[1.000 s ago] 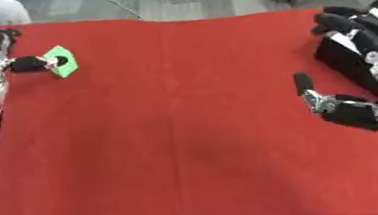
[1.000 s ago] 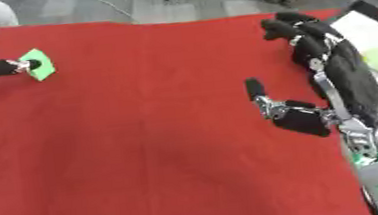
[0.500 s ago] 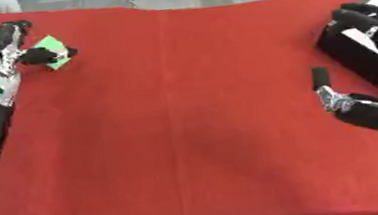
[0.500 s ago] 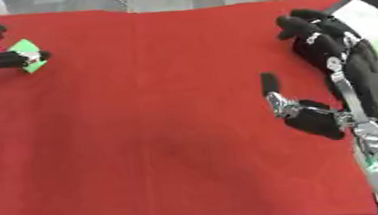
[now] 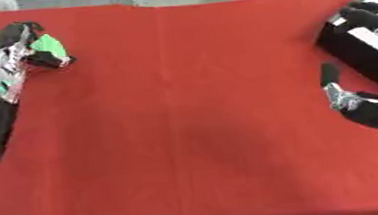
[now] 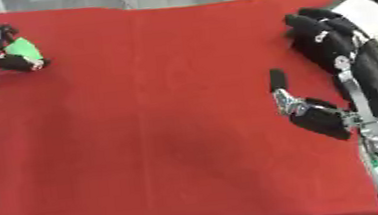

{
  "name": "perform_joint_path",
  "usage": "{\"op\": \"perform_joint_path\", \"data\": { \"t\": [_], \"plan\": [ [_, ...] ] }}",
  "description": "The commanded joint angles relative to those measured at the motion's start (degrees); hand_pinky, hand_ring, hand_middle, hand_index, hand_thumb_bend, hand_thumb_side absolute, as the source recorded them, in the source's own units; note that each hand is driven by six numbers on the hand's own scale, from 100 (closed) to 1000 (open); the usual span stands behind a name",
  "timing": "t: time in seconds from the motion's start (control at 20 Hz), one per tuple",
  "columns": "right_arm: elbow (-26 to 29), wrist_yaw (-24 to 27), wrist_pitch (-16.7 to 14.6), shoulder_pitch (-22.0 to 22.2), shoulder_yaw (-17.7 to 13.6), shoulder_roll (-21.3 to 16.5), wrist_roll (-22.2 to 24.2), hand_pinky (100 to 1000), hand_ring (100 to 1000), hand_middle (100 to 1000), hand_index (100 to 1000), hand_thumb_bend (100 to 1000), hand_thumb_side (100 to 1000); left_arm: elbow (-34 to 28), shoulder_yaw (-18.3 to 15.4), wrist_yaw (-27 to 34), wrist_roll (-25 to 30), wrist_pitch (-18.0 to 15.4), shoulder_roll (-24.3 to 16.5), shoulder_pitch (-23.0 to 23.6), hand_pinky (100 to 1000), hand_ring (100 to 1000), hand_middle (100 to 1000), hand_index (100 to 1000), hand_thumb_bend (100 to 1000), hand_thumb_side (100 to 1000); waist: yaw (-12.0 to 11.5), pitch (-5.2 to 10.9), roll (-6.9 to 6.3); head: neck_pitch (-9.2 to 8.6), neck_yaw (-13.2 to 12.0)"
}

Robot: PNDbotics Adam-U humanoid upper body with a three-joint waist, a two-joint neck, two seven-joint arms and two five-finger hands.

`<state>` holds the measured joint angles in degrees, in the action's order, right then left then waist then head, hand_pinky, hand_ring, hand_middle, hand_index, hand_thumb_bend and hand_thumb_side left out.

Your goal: Pick up the objects with one hand, pass them to the other hand, and then place them into the box on the other side of the table.

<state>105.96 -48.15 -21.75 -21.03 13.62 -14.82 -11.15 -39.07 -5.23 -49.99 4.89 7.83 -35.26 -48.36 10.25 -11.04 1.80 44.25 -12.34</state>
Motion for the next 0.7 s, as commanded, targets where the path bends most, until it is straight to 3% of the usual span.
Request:
{"op": "perform_joint_path", "data": {
  "t": [0.05,0.35,0.7],
  "plan": [
    [1.1,0.2,0.1,-0.3,-0.6,-0.7,0.0,823,858,645,890,100,399,-0.6,-0.2,-1.0,0.2,0.1,-1.0,-0.8,658,571,592,798,490,154,0.0,1.14,-0.24,-0.14,-0.1],
    [1.0,0.2,0.1,-0.3,-0.5,-0.6,0.1,823,857,646,892,100,402,-2.7,-0.5,1.9,-2.6,-0.3,-0.9,-0.2,587,488,489,706,372,100,-0.3,1.59,-0.25,-0.14,0.4],
    [1.1,-0.1,-1.0,-1.7,0.9,-0.7,1.3,823,855,656,898,106,382,-13.6,1.4,14.2,0.3,-3.8,-2.3,2.1,559,471,467,683,331,104,-1.7,2.64,-0.7,-0.14,2.3]
  ]
}}
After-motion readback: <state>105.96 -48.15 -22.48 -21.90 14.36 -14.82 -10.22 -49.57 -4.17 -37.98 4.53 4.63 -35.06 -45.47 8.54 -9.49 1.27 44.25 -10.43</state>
